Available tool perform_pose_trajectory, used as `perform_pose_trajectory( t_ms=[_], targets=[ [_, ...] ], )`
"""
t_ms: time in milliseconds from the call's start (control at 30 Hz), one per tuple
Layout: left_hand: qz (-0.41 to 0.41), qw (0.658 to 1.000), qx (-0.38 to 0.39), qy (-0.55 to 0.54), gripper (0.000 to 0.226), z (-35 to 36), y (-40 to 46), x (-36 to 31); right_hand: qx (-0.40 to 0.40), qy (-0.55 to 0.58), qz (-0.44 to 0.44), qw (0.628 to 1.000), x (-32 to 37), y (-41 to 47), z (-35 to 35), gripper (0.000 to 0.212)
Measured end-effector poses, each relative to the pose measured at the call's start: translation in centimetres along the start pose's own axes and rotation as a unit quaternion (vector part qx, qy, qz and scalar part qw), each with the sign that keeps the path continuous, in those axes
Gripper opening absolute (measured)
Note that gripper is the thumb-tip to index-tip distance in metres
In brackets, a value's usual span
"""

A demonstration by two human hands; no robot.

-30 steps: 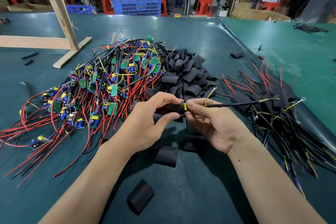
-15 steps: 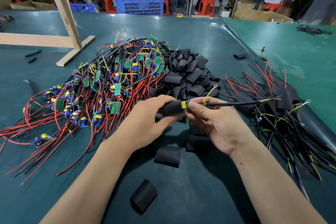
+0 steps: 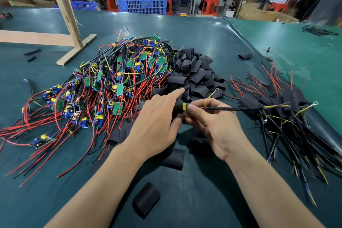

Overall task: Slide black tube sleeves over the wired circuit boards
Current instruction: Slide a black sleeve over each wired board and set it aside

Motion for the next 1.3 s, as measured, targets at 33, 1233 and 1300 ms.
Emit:
perform_pose_trajectory(
  t_ms=[33,1233,1300],
  targets=[
    [0.011,1.0,0.005,-0.017,0.06,0.0,0.0,-0.1,0.001,0.018,0.009,1.0,0.1,0.1,-0.2,0.01],
    [0.069,0.991,-0.033,-0.11,0.043,-2.0,0.2,0.5,0.103,-0.06,-0.037,0.992,1.6,0.1,-0.3,0.01],
    [0.076,0.991,-0.03,-0.102,0.046,-1.5,0.1,0.5,0.088,-0.096,-0.053,0.99,1.6,0.1,-0.5,0.019]
  ],
)
Point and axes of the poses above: each hand's wrist, its own y-axis towards the middle knuckle, its own z-axis out of the palm, x = y × z, the point moved 5 cm from there along y, towards the middle knuckle
